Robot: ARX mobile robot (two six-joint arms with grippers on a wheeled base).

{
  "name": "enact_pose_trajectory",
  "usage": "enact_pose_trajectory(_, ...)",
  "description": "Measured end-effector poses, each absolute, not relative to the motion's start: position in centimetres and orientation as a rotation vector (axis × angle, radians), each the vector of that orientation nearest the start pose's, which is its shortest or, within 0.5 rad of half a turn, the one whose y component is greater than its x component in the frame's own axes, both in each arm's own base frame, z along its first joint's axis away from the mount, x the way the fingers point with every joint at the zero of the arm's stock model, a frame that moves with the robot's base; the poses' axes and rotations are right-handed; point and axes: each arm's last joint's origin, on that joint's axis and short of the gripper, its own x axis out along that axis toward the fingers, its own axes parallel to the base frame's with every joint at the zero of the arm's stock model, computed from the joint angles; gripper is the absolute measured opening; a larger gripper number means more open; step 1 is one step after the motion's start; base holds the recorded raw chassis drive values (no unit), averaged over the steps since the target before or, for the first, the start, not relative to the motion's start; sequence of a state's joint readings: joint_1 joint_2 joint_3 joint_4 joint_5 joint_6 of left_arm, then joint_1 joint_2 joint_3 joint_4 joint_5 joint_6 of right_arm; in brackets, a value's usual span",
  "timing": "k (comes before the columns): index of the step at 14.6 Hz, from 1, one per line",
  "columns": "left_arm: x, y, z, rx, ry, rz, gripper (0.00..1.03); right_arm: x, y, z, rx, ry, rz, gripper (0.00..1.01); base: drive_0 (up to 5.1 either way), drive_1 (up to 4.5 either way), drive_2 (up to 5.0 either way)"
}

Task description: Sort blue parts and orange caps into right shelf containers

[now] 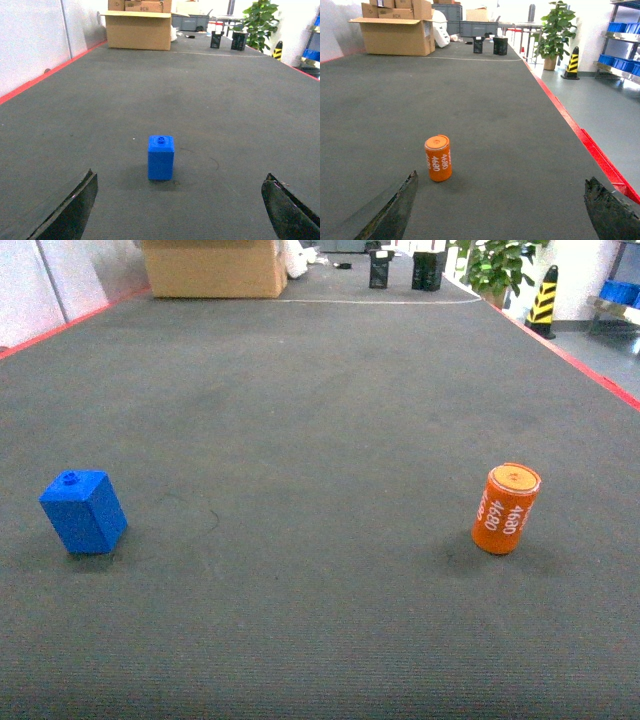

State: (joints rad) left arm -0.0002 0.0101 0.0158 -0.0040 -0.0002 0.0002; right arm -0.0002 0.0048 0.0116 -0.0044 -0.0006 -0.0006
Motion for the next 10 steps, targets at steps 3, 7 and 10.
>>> enact_pose_trajectory(3,9.74,0.0,16.77,0.001,-0.002,0.0,0.98,9.73,0.0,16.67,-0.001,-0.002,0.0,0.98,0.0,0.0,0.0)
enact_pose_trajectory(7,9.74,0.0,16.77,0.0,-0.002,0.0,0.98,9.73,0.0,16.67,-0.001,-0.003,0.0,0.98,0.0,0.0,0.0)
enact_pose_trajectory(10,9.74,0.0,16.77,0.0,-0.002,0.0,0.98,9.73,0.0,16.67,-0.001,-0.002,0.0,0.98,0.0,0.0,0.0)
